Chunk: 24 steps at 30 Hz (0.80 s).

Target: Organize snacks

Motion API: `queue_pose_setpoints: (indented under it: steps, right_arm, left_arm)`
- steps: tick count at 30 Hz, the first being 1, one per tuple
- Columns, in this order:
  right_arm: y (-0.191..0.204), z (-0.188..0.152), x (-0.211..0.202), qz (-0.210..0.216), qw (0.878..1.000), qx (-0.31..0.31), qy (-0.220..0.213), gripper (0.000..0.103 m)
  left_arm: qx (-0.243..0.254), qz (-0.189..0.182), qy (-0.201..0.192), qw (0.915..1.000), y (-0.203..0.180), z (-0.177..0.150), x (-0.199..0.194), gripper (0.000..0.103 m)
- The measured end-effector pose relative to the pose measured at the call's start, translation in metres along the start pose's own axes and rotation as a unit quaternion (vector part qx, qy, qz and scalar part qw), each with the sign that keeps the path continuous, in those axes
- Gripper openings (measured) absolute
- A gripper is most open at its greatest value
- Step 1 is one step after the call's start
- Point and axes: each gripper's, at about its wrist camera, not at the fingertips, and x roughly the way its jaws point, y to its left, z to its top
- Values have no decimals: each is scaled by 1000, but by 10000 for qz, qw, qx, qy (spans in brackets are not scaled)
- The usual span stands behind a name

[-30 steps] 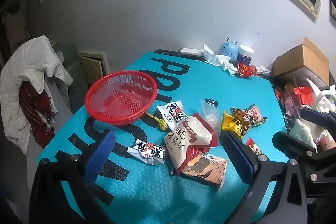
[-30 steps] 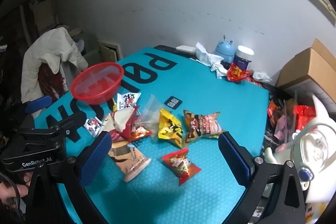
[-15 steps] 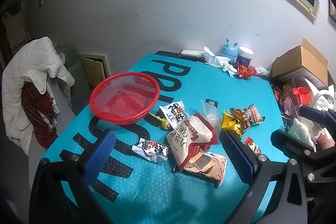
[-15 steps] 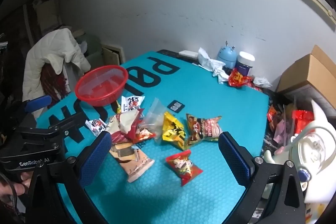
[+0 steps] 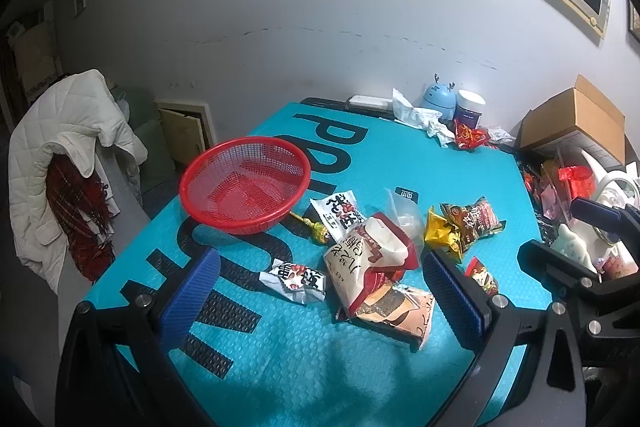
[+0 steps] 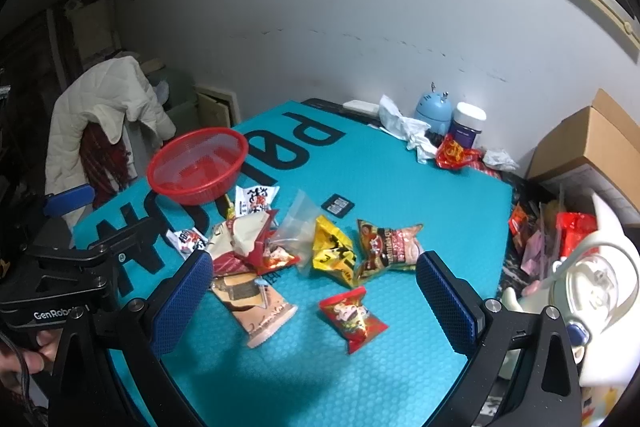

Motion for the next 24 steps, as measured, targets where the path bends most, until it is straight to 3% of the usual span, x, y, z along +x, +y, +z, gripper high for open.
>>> queue_pose_setpoints:
  steps: [24]
  right_arm:
    - [2, 1, -5, 33, 10000, -28, -67, 103]
  left_arm:
    - [-5, 19, -25, 10000, 1, -3, -6, 103]
